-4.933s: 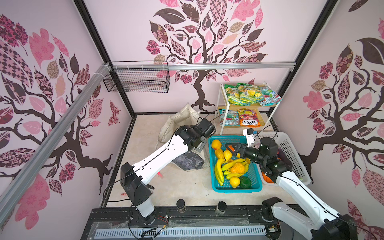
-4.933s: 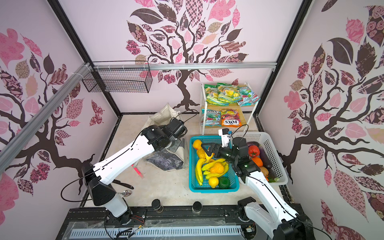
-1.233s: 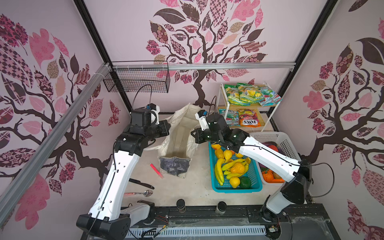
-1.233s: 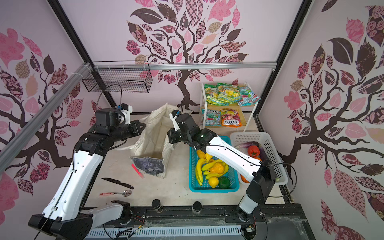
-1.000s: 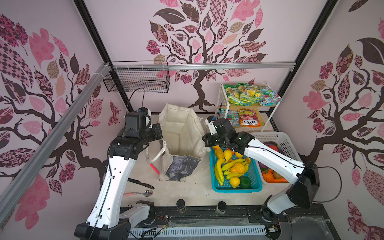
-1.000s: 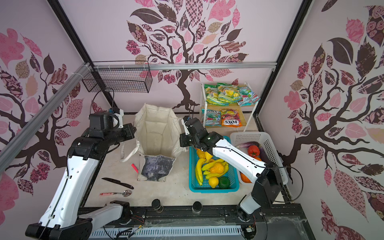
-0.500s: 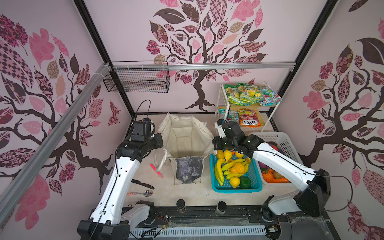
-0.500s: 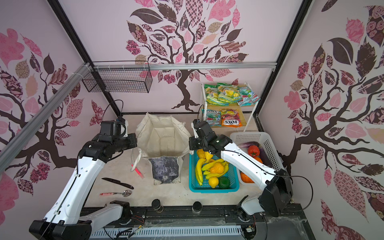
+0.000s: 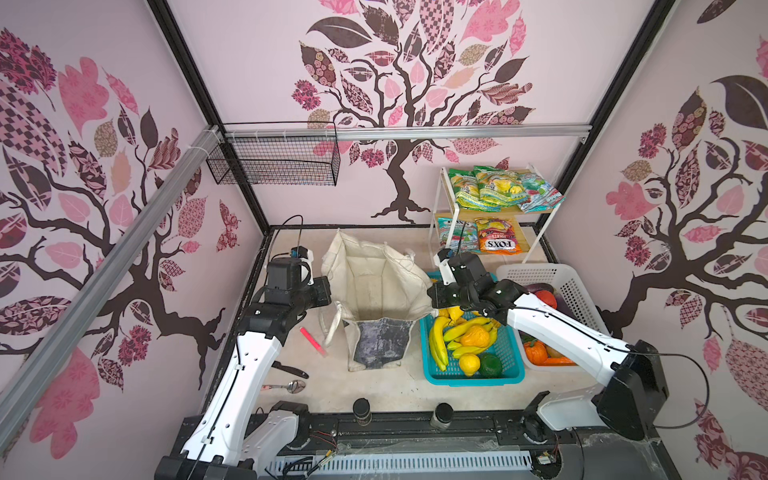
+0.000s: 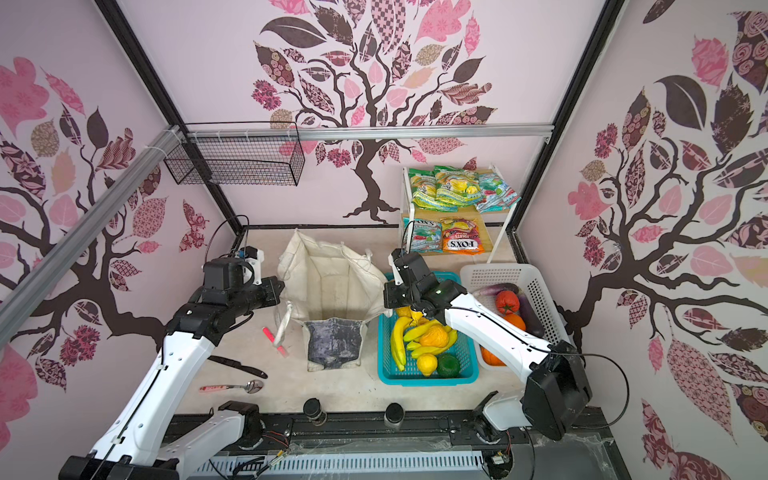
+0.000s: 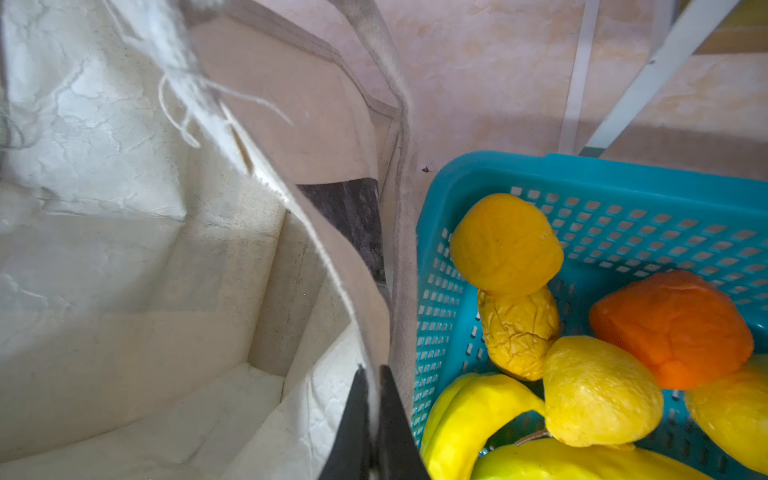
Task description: Place the food into the grocery bag and tie it
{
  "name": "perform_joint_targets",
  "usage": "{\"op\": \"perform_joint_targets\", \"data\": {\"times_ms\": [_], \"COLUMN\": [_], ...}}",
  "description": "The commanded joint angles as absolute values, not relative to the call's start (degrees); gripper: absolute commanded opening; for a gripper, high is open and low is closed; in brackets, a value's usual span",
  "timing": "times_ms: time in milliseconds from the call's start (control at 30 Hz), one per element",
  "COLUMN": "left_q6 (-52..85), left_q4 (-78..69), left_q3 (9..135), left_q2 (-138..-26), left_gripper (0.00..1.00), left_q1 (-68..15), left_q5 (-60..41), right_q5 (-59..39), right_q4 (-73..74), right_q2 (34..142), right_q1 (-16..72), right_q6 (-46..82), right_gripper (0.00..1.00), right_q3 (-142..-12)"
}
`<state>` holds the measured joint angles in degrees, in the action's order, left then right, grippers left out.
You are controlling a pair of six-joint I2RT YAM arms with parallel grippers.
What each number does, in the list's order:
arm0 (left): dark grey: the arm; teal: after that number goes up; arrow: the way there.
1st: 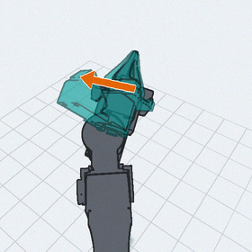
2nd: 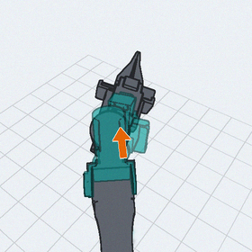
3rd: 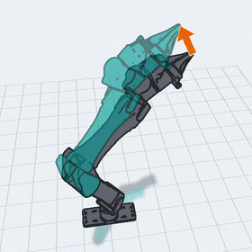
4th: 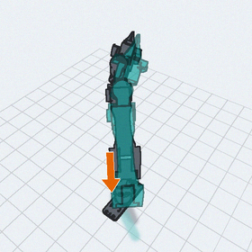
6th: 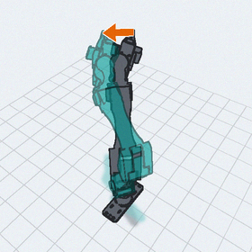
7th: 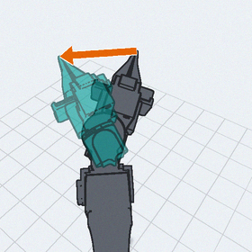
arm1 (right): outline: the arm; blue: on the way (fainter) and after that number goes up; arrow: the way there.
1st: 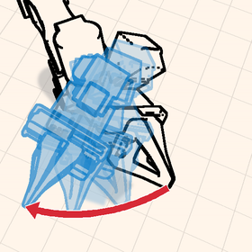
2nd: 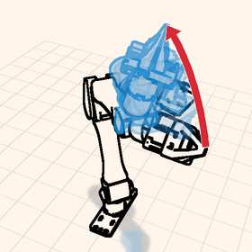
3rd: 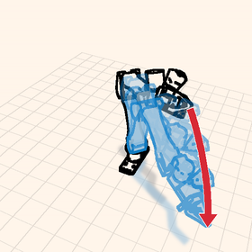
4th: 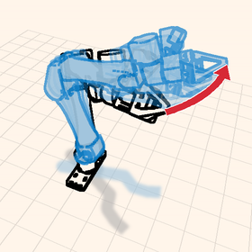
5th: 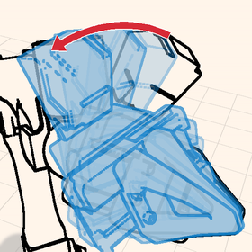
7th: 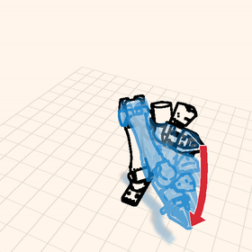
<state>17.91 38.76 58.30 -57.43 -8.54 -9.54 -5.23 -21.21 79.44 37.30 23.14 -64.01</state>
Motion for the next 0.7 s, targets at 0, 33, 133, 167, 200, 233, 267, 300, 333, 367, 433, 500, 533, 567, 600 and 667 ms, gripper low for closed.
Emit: {"op": "perform_joint_targets", "data": {"times_ms": [0,33,133,167,200,233,267,300,333,367,433,500,533,567,600,667], "left_q6": [17.5,17.7,17.3,17.3,17.3,17.1,16.7,16.4,16.3,16.3,16.3,16.7,16.7,16.5,16.5,16.3], "left_q4": [35.1,34.8,35.0,35.5,35.8,35.7,35.6,35.5,35.6,35.7,35.7,35.8,36.1,36.3,36.5,36.6], "left_q3": [56.1,55.8,55.8,55.9,55.9,55.7,55.6,55.5,55.3,55.4,55.1,55.0,55.0,55.0,55.0,54.9], "left_q2": [-55.1,-54.4,-53.9,-54.2,-54.3,-54.1,-53.9,-53.5,-53.0,-52.6,-51.8,-51.8,-51.7,-51.5,-51.2,-50.7], "left_gripper": [0.0,0.0,0.0,0.0,0.0,0.0,0.0,0.0,0.0,0.0,0.0,0.0,0.0,0.0,0.0,0.0], "left_q1": [-8.3,-8.3,-8.3,-8.2,-8.3,-8.3,-8.3,-8.3,-8.3,-8.3,-8.3,-8.3,-8.3,-8.2,-8.3,-8.2], "left_q5": [-12.3,-11.6,-10.6,-10.7,-10.9,-11.4,-11.6,-11.3,-10.7,-10.0,-9.0,-8.9,-8.8,-8.3,-7.5,-6.2], "right_q5": [-8.6,-9.7,-11.4,-11.1,-11.0,-10.8,-10.7,-10.7,-10.7,-10.8,-11.3,-11.0,-10.8,-10.4,-10.1,-8.3], "right_q4": [-17.6,-16.8,-15.6,-15.6,-15.4,-15.1,-14.4,-13.8,-12.7,-11.9,-10.8,-10.6,-10.5,-10.5,-10.4,-10.3], "right_q2": [78.1,78.2,78.9,79.1,79.2,79.0,78.6,78.3,77.6,77.2,76.5,76.0,75.7,75.1,74.5,72.5], "right_q1": [37.0,37.1,37.0,37.0,37.0,37.1,37.1,37.1,37.0,37.1,37.0,37.0,37.1,37.1,37.0,37.0], "right_q6": [24.7,25.2,25.7,25.7,25.7,25.8,26.0,26.0,26.2,26.3,26.1,26.1,26.1,26.1,26.2,26.8], "right_gripper": [0.02,0.02,0.06,0.08,0.09,0.11,0.13,0.16,0.17,0.19,0.3,0.42,0.46,0.53,0.62,0.89], "right_q3": [-63.3,-63.3,-63.6,-63.6,-63.5,-63.2,-62.8,-62.3,-61.7,-61.0,-60.4,-60.2,-60.3,-60.1,-59.9,-59.1]}}
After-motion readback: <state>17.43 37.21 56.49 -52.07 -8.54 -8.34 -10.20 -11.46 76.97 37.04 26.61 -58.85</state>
